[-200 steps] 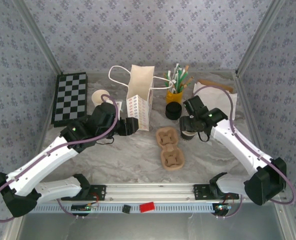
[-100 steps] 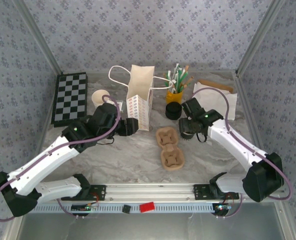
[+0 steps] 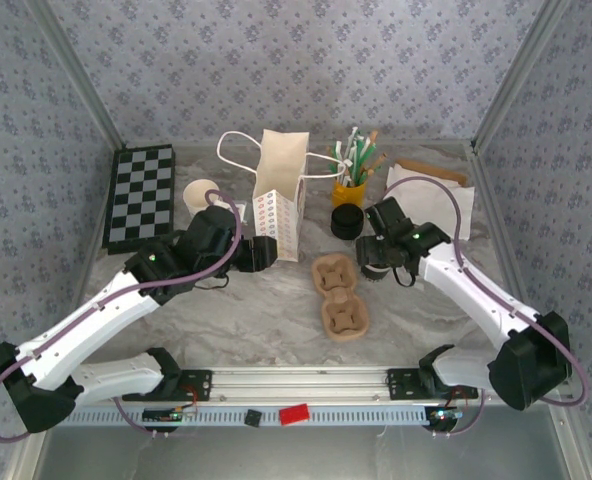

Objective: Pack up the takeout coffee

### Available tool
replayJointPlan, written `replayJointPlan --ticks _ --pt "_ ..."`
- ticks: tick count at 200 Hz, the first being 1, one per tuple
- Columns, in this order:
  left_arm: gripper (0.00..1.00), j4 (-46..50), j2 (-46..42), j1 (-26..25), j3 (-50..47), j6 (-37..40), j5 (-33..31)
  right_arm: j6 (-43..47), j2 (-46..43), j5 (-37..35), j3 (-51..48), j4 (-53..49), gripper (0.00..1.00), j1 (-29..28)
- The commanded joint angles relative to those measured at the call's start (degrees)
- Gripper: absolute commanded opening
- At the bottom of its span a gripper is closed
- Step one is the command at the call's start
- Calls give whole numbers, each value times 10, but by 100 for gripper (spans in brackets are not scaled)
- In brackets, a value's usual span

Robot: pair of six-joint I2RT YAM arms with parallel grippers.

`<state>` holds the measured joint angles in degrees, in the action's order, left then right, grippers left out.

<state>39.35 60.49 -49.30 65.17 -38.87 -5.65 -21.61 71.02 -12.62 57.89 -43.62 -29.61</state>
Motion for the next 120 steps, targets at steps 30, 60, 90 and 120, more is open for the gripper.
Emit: replayJointPlan --ticks 30,60,90,120 --pt "68 2 -1 -4 4 7 -11 -5 -8 -6 -13 -19 77 1" --pt "68 2 0 -4 4 7 -11 -7 -6 -4 -24 -12 77 1" --pt "68 3 -1 -4 4 6 -12 -9 2 -3 -28 -12 78 2" --pt "68 3 0 -4 4 6 -12 -9 1 2 -21 -12 81 2"
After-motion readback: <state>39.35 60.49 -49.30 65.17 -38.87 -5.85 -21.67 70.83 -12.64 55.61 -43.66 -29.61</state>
